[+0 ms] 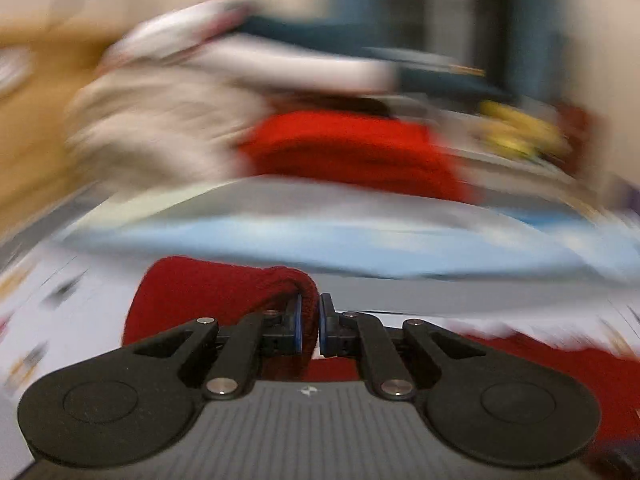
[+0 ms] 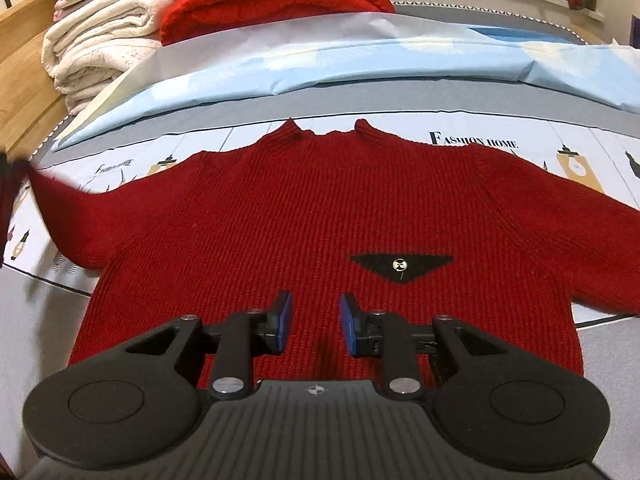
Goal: Fold small clothes
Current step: 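Grasp the sleeve cuff with the left gripper and fold it across the sweater body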
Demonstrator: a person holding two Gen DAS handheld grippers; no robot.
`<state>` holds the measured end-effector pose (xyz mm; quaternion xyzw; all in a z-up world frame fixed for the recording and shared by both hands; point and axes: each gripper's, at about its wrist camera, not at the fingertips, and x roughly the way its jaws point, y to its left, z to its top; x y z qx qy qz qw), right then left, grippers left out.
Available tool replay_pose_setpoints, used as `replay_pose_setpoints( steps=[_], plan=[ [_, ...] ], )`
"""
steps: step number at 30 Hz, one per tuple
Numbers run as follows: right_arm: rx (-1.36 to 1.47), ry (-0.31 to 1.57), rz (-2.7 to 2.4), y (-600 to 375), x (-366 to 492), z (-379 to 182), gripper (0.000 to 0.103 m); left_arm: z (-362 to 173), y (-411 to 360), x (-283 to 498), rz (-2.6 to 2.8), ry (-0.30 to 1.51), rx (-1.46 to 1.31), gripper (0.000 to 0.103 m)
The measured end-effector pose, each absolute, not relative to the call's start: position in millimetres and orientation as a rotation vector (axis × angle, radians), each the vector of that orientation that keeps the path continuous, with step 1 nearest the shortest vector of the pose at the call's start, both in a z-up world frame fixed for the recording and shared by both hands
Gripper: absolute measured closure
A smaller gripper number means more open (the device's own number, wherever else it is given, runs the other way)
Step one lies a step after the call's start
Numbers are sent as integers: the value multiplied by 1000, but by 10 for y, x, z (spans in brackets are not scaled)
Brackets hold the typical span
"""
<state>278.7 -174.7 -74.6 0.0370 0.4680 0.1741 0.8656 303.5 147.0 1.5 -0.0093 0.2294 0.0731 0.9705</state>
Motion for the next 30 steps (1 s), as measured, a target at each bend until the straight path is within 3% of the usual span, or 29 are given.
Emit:
replay_pose_setpoints(
  steps=[4, 7, 12, 18, 23, 30],
  plan=[
    [103, 1007, 356, -1748, 2819, -813, 76, -145, 433, 3089, -275, 598, 77, 91],
    [129, 1042, 337, -1763, 2855, -880, 75, -169, 240, 3034, -375, 615, 115, 85],
    [218, 1093, 286, -1870, 2949, -954, 70, -171, 896, 3336, -222, 688, -170, 85],
    [266, 1085, 253, -1923, 3062, -1005, 62, -524, 1724, 3710, 199, 938, -321, 85],
    [89, 1021, 307, -1702, 3104, -1009, 62, -512, 2079, 3717, 244, 978, -416, 85],
    [-296, 879, 385, -1268, 3042, -1045, 62, -579, 2008, 3696, 233, 1002, -440, 84]
  ],
)
